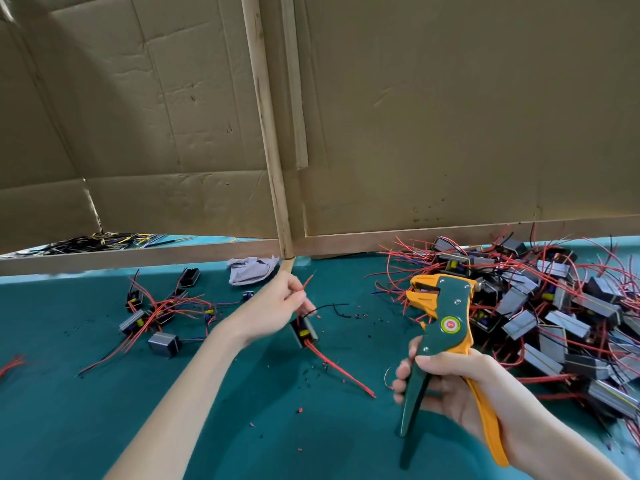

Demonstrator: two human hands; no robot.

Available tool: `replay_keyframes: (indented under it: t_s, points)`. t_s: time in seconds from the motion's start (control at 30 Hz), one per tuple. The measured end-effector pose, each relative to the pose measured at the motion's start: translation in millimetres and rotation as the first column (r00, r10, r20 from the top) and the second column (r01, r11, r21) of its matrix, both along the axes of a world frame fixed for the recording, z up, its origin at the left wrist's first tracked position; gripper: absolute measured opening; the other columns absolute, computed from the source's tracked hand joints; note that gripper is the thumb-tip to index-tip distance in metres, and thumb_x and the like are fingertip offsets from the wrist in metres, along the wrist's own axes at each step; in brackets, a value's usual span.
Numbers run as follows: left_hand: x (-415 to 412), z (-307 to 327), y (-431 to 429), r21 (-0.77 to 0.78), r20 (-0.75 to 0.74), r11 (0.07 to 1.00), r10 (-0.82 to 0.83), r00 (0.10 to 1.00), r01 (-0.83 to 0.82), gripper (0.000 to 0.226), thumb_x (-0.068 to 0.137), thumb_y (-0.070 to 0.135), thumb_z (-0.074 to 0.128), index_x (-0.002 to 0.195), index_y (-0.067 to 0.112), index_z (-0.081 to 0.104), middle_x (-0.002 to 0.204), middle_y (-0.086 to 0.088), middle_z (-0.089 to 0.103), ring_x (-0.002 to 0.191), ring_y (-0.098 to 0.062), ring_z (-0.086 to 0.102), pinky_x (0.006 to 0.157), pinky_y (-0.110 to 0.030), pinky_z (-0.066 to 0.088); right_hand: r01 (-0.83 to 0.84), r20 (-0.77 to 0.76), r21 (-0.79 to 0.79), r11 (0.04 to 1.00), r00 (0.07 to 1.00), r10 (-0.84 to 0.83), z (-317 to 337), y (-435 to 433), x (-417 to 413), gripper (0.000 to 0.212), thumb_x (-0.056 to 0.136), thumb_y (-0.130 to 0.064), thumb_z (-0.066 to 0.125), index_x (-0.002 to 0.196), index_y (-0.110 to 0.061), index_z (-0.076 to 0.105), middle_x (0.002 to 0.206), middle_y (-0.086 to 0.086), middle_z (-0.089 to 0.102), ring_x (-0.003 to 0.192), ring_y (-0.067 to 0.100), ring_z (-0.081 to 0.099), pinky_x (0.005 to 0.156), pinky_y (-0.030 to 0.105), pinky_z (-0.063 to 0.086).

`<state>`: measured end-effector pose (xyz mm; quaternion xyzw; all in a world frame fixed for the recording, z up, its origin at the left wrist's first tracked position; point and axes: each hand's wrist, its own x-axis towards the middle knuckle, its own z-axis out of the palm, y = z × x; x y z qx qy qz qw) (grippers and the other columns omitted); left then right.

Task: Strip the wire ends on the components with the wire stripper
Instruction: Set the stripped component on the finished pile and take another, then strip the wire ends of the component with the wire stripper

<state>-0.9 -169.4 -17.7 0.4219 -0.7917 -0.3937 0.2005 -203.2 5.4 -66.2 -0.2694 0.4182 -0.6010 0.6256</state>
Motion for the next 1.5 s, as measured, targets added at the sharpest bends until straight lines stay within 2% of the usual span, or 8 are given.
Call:
replay_keyframes:
  t_s: [0.13,0.27,0.37,0.53,0.67,0.87,1.0,1.5]
  points:
    - [-23,-9,14,-0.048,-0.067,0.997,-0.066,0.996,0.063,0.013,0.105,0.013,0.027,0.092,0.014,0.031,0.089,-0.005,0.072,0.068,0.010,0.060,0.061,-0.003,0.042,-0.013,-0.015,-0.007,1.000,1.000,0.013,4,1,3,0.027,0.048,-0.005,0.075,0.074,-0.002,0.068,0.077,0.029,0.062,0.069,0.042,0.066,0.061,0.047,0.058]
    - [-33,-24,18,-0.272,-0.053,0.961,-0.075,0.996,0.058,0.016,0.103,0.017,0.027,0.088,0.021,0.027,0.075,0.005,0.054,0.075,-0.009,0.048,0.075,-0.028,0.043,0.018,-0.005,0.017,1.000,1.000,-0.018,5,0,3,0.021,0.059,-0.001,0.065,0.079,0.000,0.062,0.076,0.028,0.063,0.068,0.042,0.067,0.059,0.046,0.058]
    - [-35,-25,21,-0.314,-0.140,0.949,-0.070,0.988,0.023,0.018,0.103,0.019,0.030,0.086,0.025,0.028,0.076,0.002,0.044,0.072,-0.017,0.044,0.070,-0.028,0.042,0.034,-0.003,0.013,0.999,0.999,-0.034,6,1,2,0.020,0.060,-0.002,0.064,0.080,0.000,0.062,0.076,0.027,0.063,0.068,0.042,0.067,0.059,0.046,0.058]
    - [-34,-5,29,-0.315,-0.329,0.948,-0.150,0.932,0.041,0.010,0.100,0.018,0.047,0.091,0.022,0.049,0.077,0.006,0.051,0.073,-0.017,0.051,0.071,-0.020,0.044,-0.002,-0.008,-0.020,1.000,1.000,0.001,10,3,5,0.020,0.061,-0.002,0.064,0.081,0.000,0.062,0.078,0.028,0.062,0.069,0.042,0.066,0.061,0.046,0.058]
    - [-36,12,43,-0.263,-0.405,0.958,-0.221,0.887,0.119,0.010,0.092,0.020,0.060,0.084,0.021,0.066,0.070,0.020,0.060,0.066,0.003,0.050,0.066,-0.007,0.038,-0.069,-0.042,-0.051,0.996,0.997,0.067,15,7,9,0.012,0.063,0.000,0.063,0.075,-0.001,0.065,0.077,0.029,0.061,0.068,0.043,0.065,0.062,0.047,0.057]
    - [-40,23,59,-0.074,-0.583,0.980,-0.195,0.788,0.187,0.010,0.080,0.027,0.067,0.072,0.027,0.072,0.075,0.012,0.067,0.067,-0.002,0.055,0.069,-0.011,0.045,-0.172,-0.048,-0.129,0.977,0.985,0.167,19,10,13,0.026,0.052,-0.005,0.074,0.076,0.001,0.065,0.077,0.032,0.060,0.068,0.044,0.063,0.064,0.049,0.056]
    - [-43,22,62,-0.068,-0.560,0.974,-0.217,0.800,0.217,0.012,0.086,0.014,0.066,0.075,0.020,0.070,0.071,0.015,0.065,0.066,0.000,0.055,0.069,-0.012,0.045,-0.219,-0.077,-0.197,0.956,0.975,0.207,19,12,12,0.024,0.058,-0.003,0.074,0.080,0.002,0.063,0.078,0.033,0.060,0.071,0.045,0.063,0.067,0.050,0.055]
    - [-38,25,59,-0.039,-0.473,0.950,-0.291,0.831,0.310,0.017,0.084,0.014,0.069,0.071,0.025,0.070,0.071,0.011,0.063,0.068,-0.003,0.053,0.068,-0.012,0.043,-0.225,-0.199,-0.212,0.951,0.963,0.184,18,14,13,0.019,0.066,-0.012,0.076,0.076,-0.002,0.062,0.068,0.027,0.056,0.063,0.039,0.060,0.065,0.048,0.053]
